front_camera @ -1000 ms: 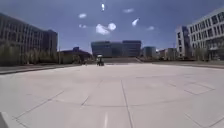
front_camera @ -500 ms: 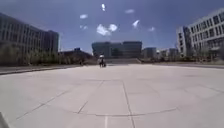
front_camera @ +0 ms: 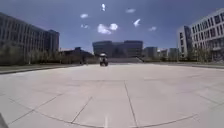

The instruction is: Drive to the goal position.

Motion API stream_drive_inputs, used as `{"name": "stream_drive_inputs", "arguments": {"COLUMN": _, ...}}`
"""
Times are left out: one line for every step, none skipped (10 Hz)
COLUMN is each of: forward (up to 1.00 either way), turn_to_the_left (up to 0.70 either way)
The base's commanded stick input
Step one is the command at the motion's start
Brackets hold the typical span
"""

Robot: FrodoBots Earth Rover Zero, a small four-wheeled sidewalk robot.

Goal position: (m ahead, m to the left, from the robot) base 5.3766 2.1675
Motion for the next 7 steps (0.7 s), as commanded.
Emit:
{"name": "stream_drive_inputs", "arguments": {"forward": 0.5, "turn_to_the_left": 0.0}}
{"name": "stream_drive_inputs", "arguments": {"forward": 0.5, "turn_to_the_left": 0.0}}
{"name": "stream_drive_inputs", "arguments": {"forward": 0.5, "turn_to_the_left": 0.0}}
{"name": "stream_drive_inputs", "arguments": {"forward": 0.5, "turn_to_the_left": 0.0}}
{"name": "stream_drive_inputs", "arguments": {"forward": 0.5, "turn_to_the_left": 0.0}}
{"name": "stream_drive_inputs", "arguments": {"forward": 0.5, "turn_to_the_left": 0.0}}
{"name": "stream_drive_inputs", "arguments": {"forward": 0.5, "turn_to_the_left": 0.0}}
